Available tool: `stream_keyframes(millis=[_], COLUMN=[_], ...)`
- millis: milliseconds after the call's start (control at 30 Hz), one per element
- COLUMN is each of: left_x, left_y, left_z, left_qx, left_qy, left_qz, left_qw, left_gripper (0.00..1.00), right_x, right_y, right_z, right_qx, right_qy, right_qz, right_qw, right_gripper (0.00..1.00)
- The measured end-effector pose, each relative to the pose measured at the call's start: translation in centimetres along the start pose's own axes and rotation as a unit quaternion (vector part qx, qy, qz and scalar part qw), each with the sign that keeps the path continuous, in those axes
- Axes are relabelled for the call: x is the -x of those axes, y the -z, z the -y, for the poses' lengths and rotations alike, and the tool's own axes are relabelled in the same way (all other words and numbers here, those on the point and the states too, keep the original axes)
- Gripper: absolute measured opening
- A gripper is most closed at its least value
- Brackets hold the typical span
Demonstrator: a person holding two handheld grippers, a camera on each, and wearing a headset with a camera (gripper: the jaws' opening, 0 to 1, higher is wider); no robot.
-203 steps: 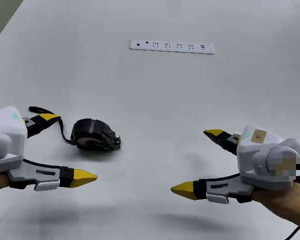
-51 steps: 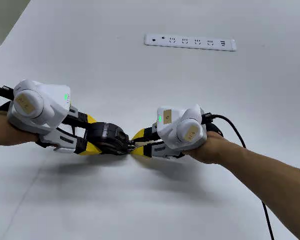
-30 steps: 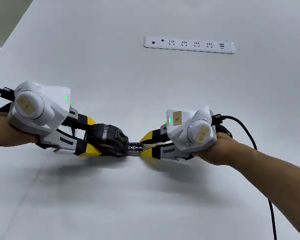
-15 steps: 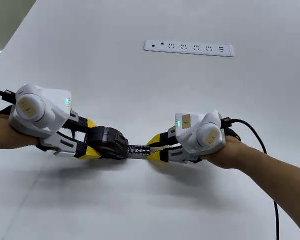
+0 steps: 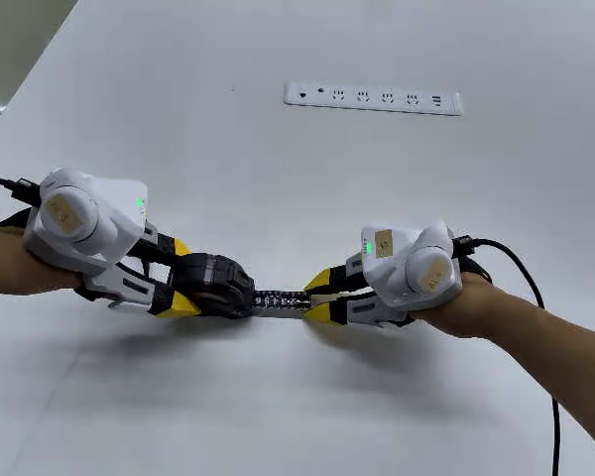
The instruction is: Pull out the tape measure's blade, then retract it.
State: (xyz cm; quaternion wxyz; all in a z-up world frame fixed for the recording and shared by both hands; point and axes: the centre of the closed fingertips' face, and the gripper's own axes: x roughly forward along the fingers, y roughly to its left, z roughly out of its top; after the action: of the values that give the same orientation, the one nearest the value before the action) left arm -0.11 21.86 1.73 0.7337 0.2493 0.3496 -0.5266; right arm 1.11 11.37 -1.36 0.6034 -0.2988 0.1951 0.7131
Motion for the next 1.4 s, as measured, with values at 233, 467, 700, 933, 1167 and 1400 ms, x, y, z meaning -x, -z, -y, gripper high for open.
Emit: stream_keyframes(millis=[233, 467, 700, 933, 1167, 1400], left_x=[0.0, 0.0, 0.0, 0.0, 0.0, 0.0], left_y=[0.1, 0.2, 0.3, 0.2, 0.2, 0.2], left_z=[0.1, 0.1, 0.0, 0.0, 0.1, 0.1], left_qx=[-0.004, -0.007, -0.006, -0.006, -0.006, -0.006], left_qy=[-0.002, -0.001, 0.001, 0.000, 0.001, 0.002], left_qz=[-0.009, -0.016, -0.022, -0.024, -0.027, -0.029], left_qw=[0.9999, 0.9998, 0.9997, 0.9997, 0.9996, 0.9996], left_gripper=[0.26, 0.26, 0.26, 0.26, 0.26, 0.26], right_x=[0.6, 1.3, 2.1, 2.9, 3.8, 4.8], right_y=[0.5, 1.0, 1.5, 2.1, 3.0, 3.9], right_z=[-0.1, -0.2, -0.2, -0.2, -0.3, -0.4], right_qx=[-0.003, -0.006, -0.007, -0.011, -0.015, -0.019], right_qy=[0.001, 0.002, 0.003, 0.003, 0.003, 0.005], right_qz=[-0.002, -0.005, -0.008, -0.011, -0.016, -0.021], right_qw=[1.0000, 1.0000, 0.9999, 0.9999, 0.9998, 0.9996], right_gripper=[0.09, 0.09, 0.09, 0.09, 0.09, 0.09])
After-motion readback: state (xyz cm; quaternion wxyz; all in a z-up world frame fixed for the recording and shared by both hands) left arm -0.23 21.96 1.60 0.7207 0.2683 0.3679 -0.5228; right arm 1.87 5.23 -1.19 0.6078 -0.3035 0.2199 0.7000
